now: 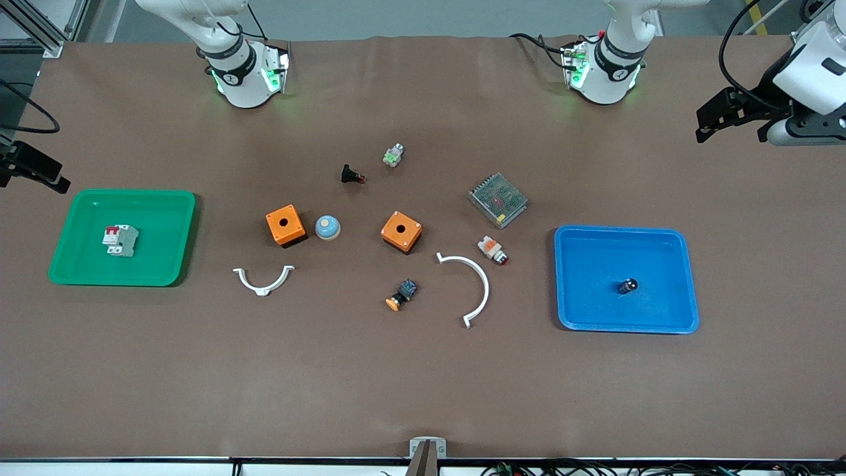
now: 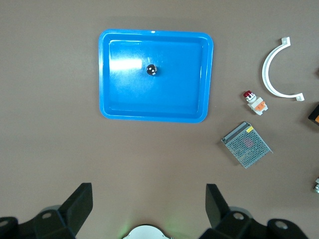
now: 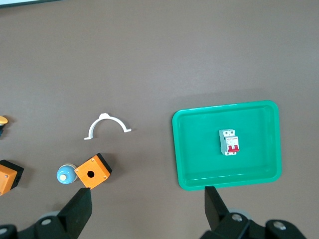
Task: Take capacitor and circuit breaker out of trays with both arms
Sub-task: 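Move the left gripper toward the blue tray while the right gripper reaches the green tray, then grasp the black capacitor with the left gripper while the right gripper grasps the breaker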
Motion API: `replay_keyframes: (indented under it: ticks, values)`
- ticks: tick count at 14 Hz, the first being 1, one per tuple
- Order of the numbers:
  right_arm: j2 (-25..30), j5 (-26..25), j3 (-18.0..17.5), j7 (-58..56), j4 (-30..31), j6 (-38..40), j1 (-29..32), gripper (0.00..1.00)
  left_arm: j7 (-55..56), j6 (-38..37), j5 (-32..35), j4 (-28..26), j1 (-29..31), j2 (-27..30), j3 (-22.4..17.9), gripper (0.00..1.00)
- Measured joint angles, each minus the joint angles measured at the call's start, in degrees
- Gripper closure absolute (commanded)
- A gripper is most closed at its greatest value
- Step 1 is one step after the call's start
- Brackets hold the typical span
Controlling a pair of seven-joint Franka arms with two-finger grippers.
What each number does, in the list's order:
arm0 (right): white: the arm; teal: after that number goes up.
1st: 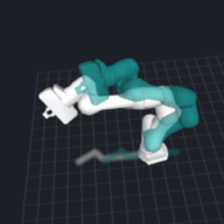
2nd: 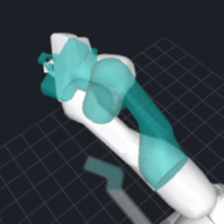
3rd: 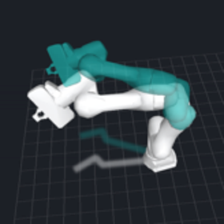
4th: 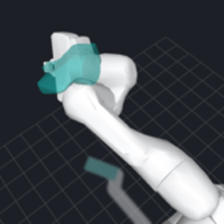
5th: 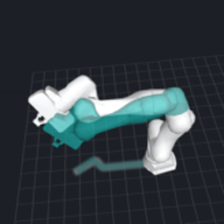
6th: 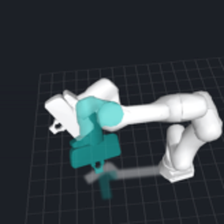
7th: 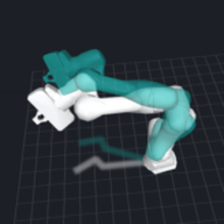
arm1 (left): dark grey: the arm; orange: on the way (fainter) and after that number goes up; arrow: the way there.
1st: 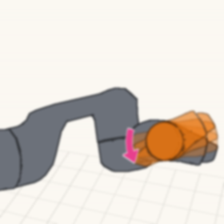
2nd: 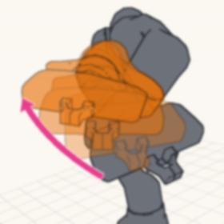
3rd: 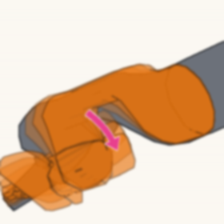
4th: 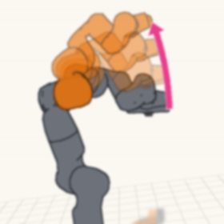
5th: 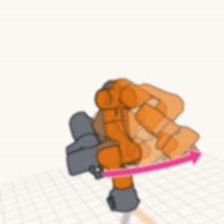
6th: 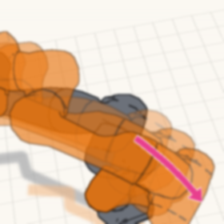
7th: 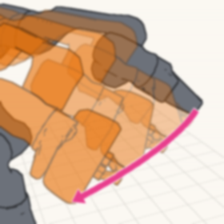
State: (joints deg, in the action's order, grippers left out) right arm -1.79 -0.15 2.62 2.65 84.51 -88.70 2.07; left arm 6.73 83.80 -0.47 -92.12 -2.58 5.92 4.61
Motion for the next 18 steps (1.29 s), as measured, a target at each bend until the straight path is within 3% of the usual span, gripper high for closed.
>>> replay_keyframes:
  ticks: [5, 9, 16, 18]
  values:
    - [-0.06, 0.00, -0.01, 0.00, -0.02, -0.01, -0.03, 0.00, 0.00, 0.04, 0.10, 0.67, 0.13, -1.48, -0.36, 0.00]
    - [-0.92, 0.00, -0.03, -0.03, 0.00, 0.06, -0.06, 0.00, -0.01, 1.16, 2.28, 5.54, 0.44, -10.36, -0.56, 0.00]
    - [-5.10, -0.20, 0.17, -0.04, 0.15, 0.83, 0.28, 0.00, -0.01, 20.81, 2.59, 0.12, 2.02, -24.04, -0.67, 0.00]
    - [-8.05, -1.15, 0.34, -0.85, 0.59, 1.96, 1.34, 0.00, -0.01, 27.81, 2.60, -2.68, 2.73, -26.99, -0.67, 0.08]
